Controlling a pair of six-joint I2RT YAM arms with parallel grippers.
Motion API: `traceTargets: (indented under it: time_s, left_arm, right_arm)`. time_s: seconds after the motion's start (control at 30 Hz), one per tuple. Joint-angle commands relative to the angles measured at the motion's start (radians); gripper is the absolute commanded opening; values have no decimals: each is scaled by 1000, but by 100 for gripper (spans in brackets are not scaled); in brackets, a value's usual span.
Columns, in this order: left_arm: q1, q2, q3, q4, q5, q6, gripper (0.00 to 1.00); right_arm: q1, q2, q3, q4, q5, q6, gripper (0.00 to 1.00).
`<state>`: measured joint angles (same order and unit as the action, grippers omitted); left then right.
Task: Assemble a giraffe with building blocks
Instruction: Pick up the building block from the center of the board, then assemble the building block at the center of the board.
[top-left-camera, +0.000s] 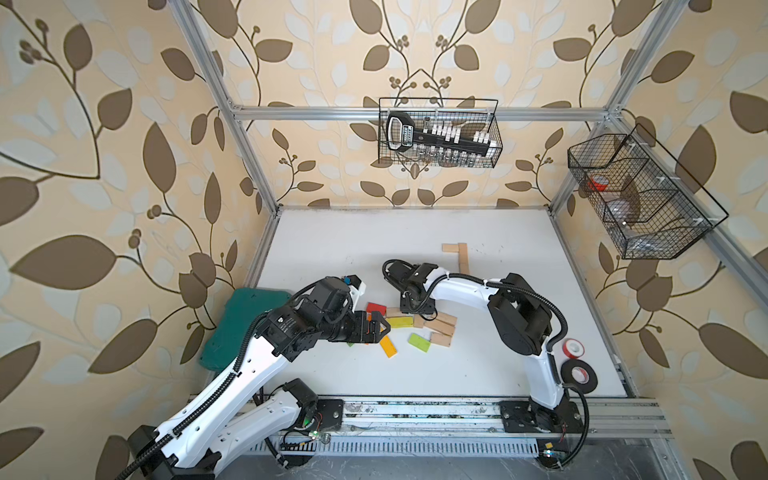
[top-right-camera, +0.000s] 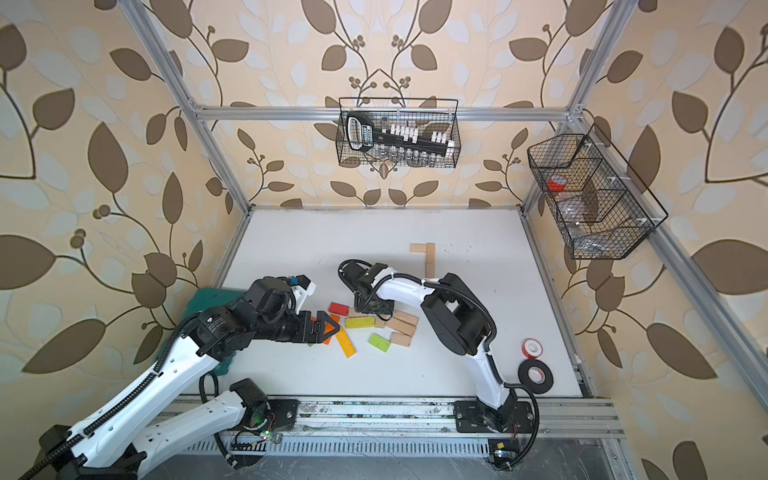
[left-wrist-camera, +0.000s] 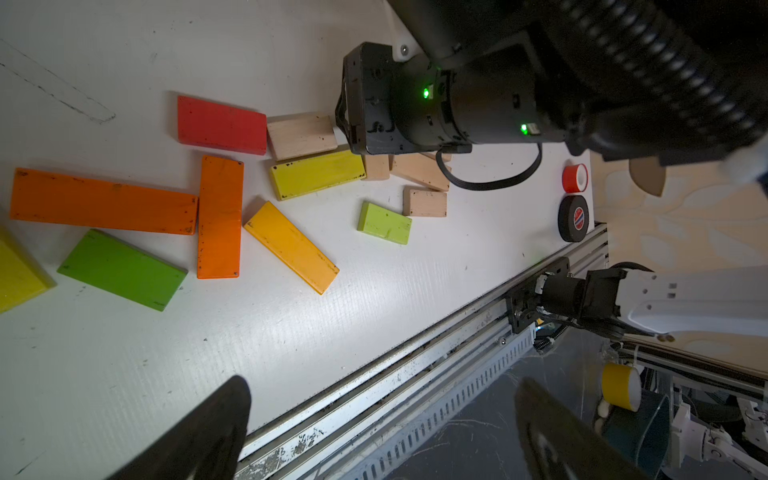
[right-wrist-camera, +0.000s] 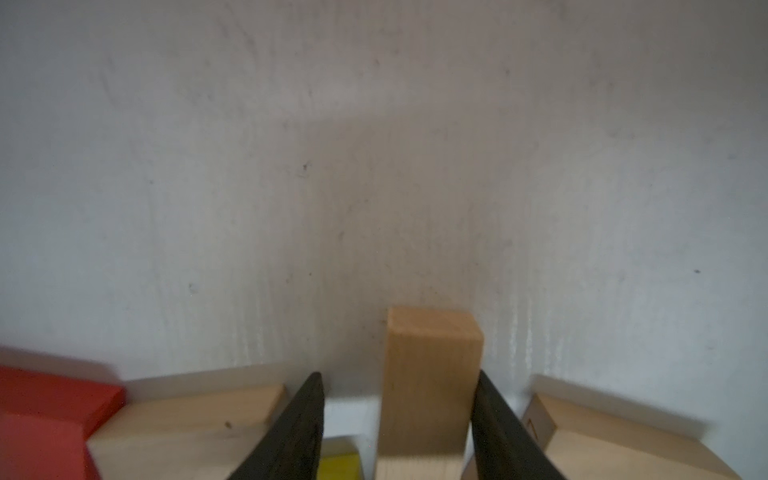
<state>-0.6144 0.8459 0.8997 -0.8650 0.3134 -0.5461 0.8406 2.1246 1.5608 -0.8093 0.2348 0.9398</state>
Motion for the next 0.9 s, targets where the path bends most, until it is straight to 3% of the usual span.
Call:
traceTargets:
  time_s: [0.0,0.2,0.3,0.57,0.87]
  left_arm:
    - [-2,-9,11,-15,5,29,99]
    - [-1,4,19,-11,6,34,99]
    - [-1,14,29,-12,6,38,99]
    - [-1,64,75,8,-2,67,99]
    - [-1,212,81,168,77,56,99]
  right_arm:
    - [4,35,18,-22,7,4,46]
    - [-1,12,21,-25,22,-10,25]
    - [-10,-44,39,-43,36,-17,19]
    - [-104,-339,41,-111,86,-170,16]
    - [-357,-664,-349,-54,21,-344,17]
